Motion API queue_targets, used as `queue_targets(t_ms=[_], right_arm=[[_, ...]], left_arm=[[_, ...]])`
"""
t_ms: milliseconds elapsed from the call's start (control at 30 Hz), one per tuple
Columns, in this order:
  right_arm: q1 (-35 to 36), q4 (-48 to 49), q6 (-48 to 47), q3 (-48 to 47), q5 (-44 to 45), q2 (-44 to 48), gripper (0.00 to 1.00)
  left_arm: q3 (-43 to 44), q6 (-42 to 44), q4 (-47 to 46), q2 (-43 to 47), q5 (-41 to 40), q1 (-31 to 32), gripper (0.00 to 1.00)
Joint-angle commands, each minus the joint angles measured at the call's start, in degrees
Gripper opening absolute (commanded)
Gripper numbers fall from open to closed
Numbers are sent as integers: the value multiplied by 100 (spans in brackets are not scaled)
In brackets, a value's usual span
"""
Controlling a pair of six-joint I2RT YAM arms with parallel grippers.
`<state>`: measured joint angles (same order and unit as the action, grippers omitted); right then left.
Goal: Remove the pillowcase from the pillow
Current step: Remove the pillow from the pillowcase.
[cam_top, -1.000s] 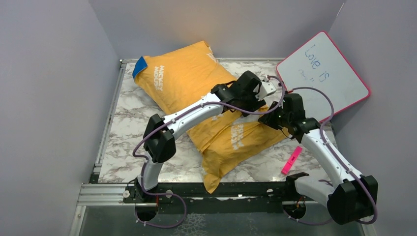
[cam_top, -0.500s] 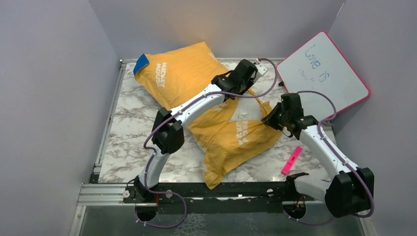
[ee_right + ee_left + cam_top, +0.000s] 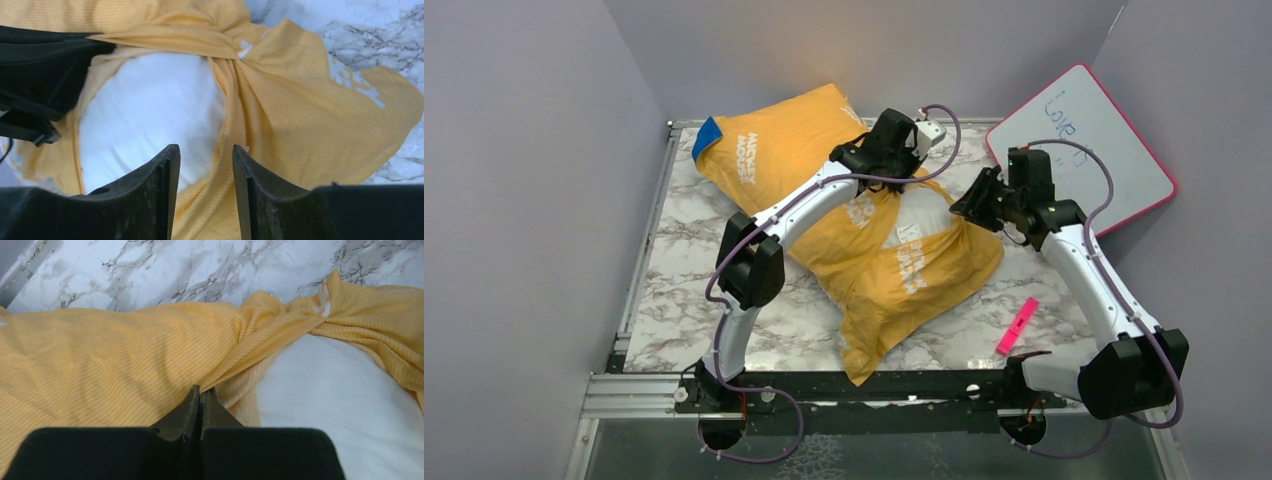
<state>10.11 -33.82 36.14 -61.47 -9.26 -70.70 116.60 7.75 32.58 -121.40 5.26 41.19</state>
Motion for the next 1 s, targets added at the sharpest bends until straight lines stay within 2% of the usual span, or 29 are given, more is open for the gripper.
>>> queue_targets(t_ms=[0, 100, 233, 300, 433, 500, 567, 667, 867, 967], right_arm=[[-34, -310, -215, -347, -9, -351, 48], [-32, -607, -248, -544, 199, -789, 45], [-24, -577, -410, -454, 60, -1083, 43], [-30, -636, -512, -432, 347, -1155, 34], [-186, -984, -561, -380, 2119, -1186, 11], [-538, -988, -534, -258, 2445, -1169, 3], [-870, -891, -478, -115, 2536, -1154, 0], [-975, -635, -569, 34, 2209, -1168, 1], [-976, -194, -1076, -58, 110, -1485, 1], [-980, -221, -1162, -489, -415, -1587, 5]], left_arm=[[-193, -212, 244, 79, 287, -77, 0], [-269, -214, 249, 129, 221, -83, 0], [-351, -230, 255, 178, 212, -110, 0], [-415, -242, 250, 218, 197, -124, 0], [-656, -249, 253, 370, -136, -181, 0], [-822, -279, 264, 475, -324, -281, 0], [-1000, -365, 251, 590, -389, -435, 0], [-1230, -474, 250, 766, -373, -689, 0], [-1235, -449, 247, 852, 299, -796, 0], [-1043, -662, 242, 808, 635, -798, 0]])
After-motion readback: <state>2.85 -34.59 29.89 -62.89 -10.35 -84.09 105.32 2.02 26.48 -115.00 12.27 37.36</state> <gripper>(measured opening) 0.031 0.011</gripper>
